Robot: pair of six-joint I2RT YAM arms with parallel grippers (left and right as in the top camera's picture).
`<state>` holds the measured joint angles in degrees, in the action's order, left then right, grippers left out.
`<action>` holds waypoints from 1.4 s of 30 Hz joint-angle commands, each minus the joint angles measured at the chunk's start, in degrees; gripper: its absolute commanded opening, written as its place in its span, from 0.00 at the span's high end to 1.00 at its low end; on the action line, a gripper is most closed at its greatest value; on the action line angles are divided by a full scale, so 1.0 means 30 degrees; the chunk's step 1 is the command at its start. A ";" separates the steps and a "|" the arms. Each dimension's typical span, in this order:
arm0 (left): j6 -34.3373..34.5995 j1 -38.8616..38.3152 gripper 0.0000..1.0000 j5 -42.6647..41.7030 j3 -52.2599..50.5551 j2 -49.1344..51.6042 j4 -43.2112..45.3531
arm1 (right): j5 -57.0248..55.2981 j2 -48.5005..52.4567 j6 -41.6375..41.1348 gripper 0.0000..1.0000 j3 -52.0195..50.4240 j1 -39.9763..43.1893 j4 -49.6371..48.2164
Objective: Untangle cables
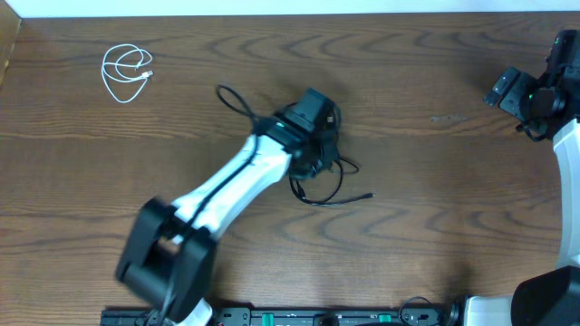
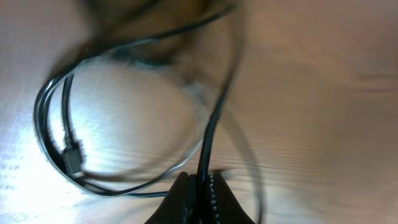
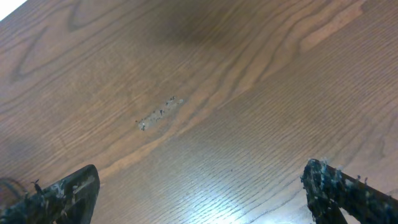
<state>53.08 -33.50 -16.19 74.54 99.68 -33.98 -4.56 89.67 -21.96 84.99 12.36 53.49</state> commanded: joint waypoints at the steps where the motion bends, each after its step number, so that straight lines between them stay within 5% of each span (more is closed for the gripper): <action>1: -0.2157 0.0233 0.92 -0.0029 0.1508 -0.3249 0.0954 | -0.0138 0.0080 -0.0240 0.01 -0.0007 -0.0007 0.0029; 11: -0.5413 0.0233 0.93 0.0306 0.1530 -0.8969 0.7213 | -0.0138 0.0080 -0.0240 0.01 -0.0007 -0.0007 0.0029; 18: -0.5719 0.0233 0.93 0.3876 0.1530 -1.0331 1.0076 | -0.0138 0.0080 -0.0240 0.01 -0.0007 -0.0007 0.0029; 27: -0.8990 0.0539 0.93 0.9034 0.1530 -1.0426 1.5191 | -0.0138 0.0080 -0.0240 0.01 -0.0007 -0.0007 0.0029; 33: -0.9413 0.2776 0.93 1.4112 0.1530 -1.0389 1.7231 | -0.0138 0.0080 -0.0240 0.01 -0.0007 -0.0007 0.0029; 42: -1.1672 0.9282 0.93 1.8608 0.1523 -0.9092 1.5817 | -0.0138 0.0080 -0.0240 0.01 -0.0007 -0.0015 0.0029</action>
<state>22.76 -11.25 31.62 78.41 70.15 14.22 -4.54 89.67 -21.96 84.99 12.36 53.52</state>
